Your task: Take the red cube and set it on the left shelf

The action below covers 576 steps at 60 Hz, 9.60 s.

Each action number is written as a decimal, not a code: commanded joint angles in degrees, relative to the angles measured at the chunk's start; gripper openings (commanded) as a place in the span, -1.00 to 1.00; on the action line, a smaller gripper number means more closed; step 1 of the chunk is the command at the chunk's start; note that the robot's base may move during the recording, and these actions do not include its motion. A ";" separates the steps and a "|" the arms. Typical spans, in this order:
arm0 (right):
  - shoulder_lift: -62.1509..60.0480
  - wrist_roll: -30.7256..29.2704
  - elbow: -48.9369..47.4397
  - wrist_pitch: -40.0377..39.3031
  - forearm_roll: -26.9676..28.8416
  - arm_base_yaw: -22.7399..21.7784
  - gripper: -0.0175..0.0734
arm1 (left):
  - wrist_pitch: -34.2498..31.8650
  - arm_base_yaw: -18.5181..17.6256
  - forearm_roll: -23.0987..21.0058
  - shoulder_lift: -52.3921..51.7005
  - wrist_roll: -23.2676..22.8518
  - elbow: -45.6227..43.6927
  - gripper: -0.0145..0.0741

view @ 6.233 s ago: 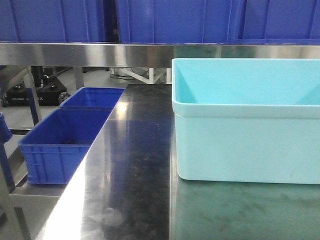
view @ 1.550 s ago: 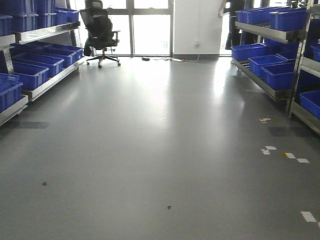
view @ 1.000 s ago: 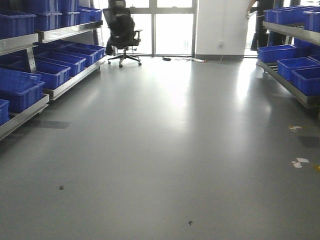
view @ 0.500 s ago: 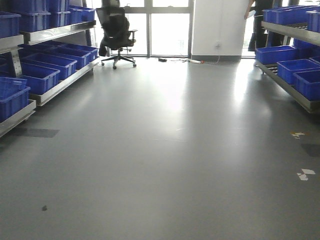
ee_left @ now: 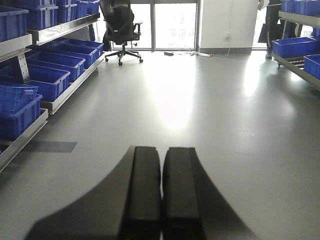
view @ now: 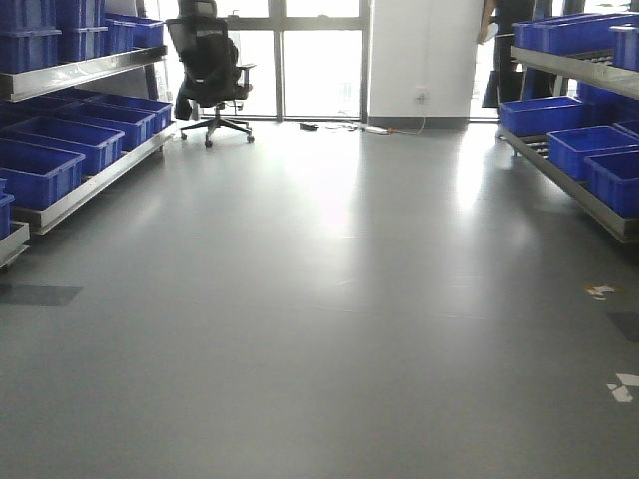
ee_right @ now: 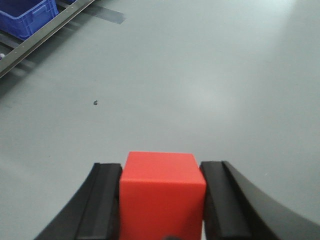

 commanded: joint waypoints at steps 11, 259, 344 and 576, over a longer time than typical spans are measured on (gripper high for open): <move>-0.06 -0.33 -1.50 -4.78 -0.22 -0.07 -0.51 | -5.01 -0.02 -0.17 -0.92 -0.05 1.32 -0.44; -0.06 -0.33 -1.50 -4.72 -0.22 -0.07 -0.51 | -5.01 -0.02 -0.17 -0.92 -0.05 1.32 -0.44; 28.76 -0.33 -13.83 -22.58 -11.43 -10.82 -0.51 | -5.01 -0.02 -0.17 -0.92 -0.05 1.32 -0.44; -40.40 -0.14 46.89 -37.72 -7.53 -31.56 -0.51 | -5.01 -0.02 -0.17 -0.92 -0.05 1.32 -0.44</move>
